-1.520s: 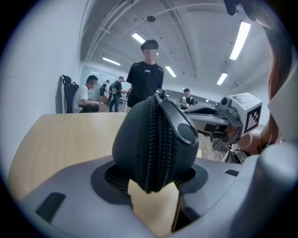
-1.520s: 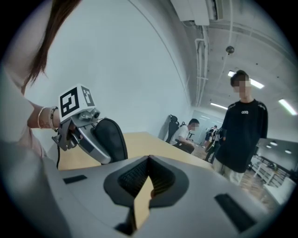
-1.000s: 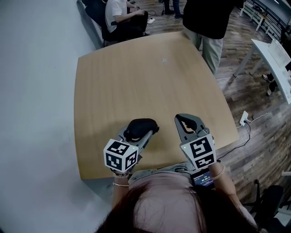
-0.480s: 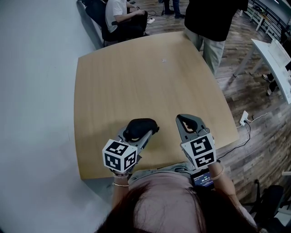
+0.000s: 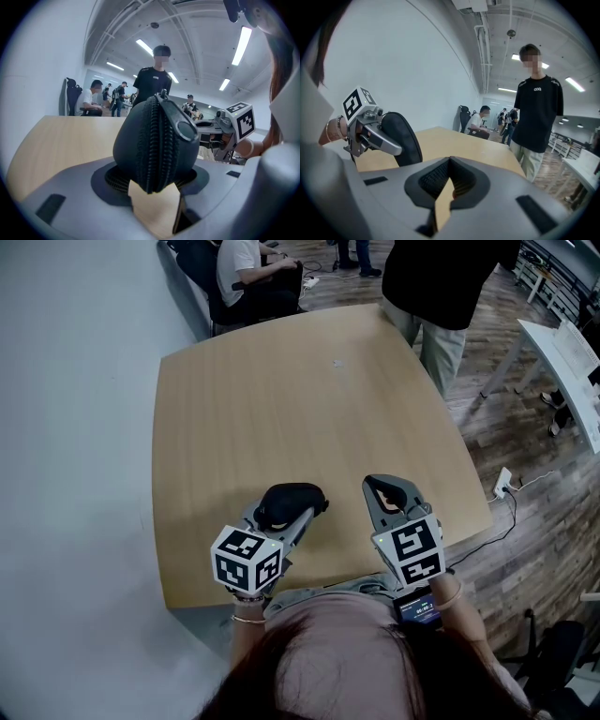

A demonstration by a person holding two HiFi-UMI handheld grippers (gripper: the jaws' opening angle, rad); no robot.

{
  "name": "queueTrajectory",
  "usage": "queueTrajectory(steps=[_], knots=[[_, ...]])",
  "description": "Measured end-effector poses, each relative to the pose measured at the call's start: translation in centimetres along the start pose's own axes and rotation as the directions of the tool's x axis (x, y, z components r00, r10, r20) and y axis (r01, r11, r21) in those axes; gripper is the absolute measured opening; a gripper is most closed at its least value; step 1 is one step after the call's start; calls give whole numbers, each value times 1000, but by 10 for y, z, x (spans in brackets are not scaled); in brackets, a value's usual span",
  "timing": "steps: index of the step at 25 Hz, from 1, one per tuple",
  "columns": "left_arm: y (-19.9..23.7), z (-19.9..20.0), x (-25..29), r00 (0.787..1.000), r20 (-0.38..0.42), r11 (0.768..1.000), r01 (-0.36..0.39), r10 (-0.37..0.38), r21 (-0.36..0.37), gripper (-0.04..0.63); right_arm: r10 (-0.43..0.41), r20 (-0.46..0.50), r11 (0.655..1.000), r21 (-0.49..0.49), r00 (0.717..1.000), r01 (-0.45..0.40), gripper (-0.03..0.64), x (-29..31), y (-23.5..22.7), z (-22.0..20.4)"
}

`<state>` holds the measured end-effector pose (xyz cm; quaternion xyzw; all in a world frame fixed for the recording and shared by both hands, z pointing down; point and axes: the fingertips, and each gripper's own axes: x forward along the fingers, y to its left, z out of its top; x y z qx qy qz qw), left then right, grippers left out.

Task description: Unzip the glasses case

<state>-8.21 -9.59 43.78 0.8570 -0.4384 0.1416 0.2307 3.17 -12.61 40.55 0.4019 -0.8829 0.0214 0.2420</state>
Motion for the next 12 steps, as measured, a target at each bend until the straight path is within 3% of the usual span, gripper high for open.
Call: queueTrajectory(steps=[12], knots=[[-2, 0, 1, 1000, -5, 1000, 12, -12, 1, 225, -1, -2, 1000, -8, 1000, 1, 14, 0, 1, 0]])
